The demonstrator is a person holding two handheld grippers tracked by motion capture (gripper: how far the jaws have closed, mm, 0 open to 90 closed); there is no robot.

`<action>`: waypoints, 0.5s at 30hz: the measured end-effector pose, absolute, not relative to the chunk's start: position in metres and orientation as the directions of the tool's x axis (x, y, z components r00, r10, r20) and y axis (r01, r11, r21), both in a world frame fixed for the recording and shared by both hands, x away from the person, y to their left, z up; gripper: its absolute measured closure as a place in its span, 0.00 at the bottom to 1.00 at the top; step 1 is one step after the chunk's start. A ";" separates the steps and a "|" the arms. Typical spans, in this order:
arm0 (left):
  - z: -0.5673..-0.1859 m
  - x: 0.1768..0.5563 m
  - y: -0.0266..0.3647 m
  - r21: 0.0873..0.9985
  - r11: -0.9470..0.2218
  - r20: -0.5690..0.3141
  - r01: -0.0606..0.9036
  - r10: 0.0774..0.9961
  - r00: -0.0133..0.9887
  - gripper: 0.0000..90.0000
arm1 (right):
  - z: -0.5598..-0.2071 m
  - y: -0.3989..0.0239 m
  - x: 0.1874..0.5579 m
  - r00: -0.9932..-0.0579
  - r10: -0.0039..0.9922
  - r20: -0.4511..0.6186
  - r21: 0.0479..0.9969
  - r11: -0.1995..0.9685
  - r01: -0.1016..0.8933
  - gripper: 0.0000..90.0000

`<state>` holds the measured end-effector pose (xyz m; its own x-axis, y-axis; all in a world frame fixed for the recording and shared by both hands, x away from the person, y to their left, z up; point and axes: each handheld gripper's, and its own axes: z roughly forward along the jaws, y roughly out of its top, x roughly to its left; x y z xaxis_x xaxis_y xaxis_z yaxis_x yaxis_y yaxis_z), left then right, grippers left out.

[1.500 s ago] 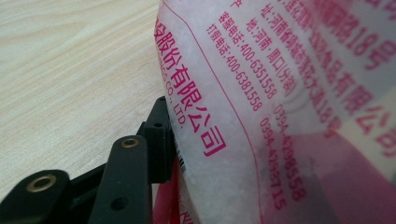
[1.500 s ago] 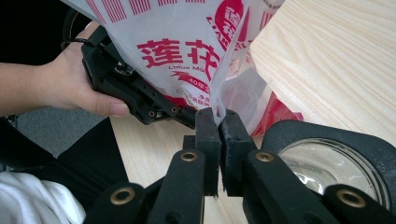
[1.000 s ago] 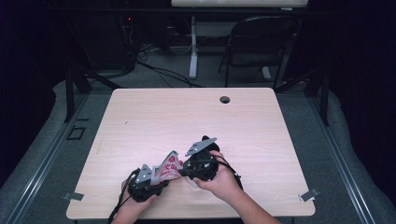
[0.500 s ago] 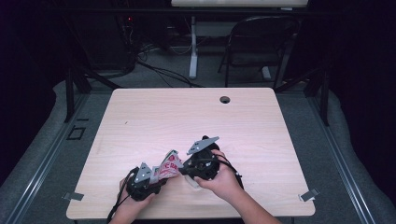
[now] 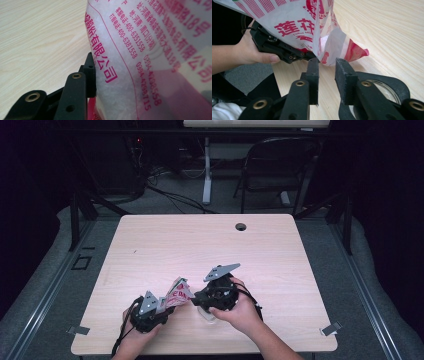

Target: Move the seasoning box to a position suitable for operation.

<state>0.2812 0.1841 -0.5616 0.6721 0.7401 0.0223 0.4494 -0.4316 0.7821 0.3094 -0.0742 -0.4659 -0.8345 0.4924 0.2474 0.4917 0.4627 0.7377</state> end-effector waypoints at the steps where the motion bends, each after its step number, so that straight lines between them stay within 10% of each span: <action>1: -0.562 0.281 0.184 0.780 -0.432 0.019 0.454 0.741 0.671 0.70 | -0.465 -0.075 0.310 -0.835 0.492 0.244 0.736 0.467 0.490 0.79; 15: -0.567 0.284 0.180 0.749 -0.472 0.044 0.466 0.736 0.675 0.70 | -0.453 -0.083 0.311 -0.862 0.481 0.162 0.776 0.478 0.412 0.65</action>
<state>0.2839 0.1798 -0.5667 0.6751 0.7364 0.0445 0.4656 -0.4720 0.7486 0.3113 -0.0828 -0.4529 -0.8616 0.4811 0.1618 0.4124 0.4779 0.7756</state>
